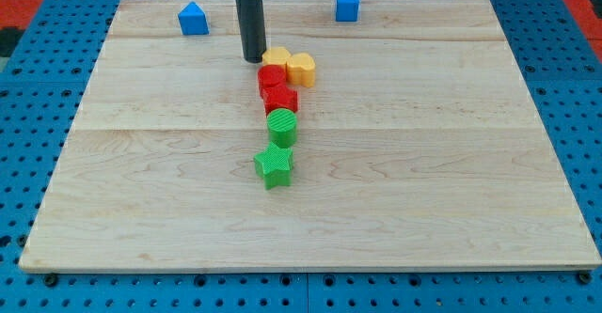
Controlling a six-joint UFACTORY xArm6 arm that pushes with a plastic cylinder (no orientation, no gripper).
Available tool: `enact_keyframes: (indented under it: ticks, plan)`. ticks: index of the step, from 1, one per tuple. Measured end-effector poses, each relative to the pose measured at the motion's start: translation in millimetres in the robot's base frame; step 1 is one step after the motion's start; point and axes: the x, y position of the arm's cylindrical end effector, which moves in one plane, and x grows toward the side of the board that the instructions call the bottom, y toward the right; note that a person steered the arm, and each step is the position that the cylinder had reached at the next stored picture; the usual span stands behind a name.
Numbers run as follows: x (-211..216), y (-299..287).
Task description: Separate green circle along with red star
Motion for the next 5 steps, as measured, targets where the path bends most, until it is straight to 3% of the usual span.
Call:
enact_keyframes:
  ticks: [1, 3, 4, 5]
  plan:
    - [3, 0]
    - [75, -42]
    - [106, 16]
    - [104, 59]
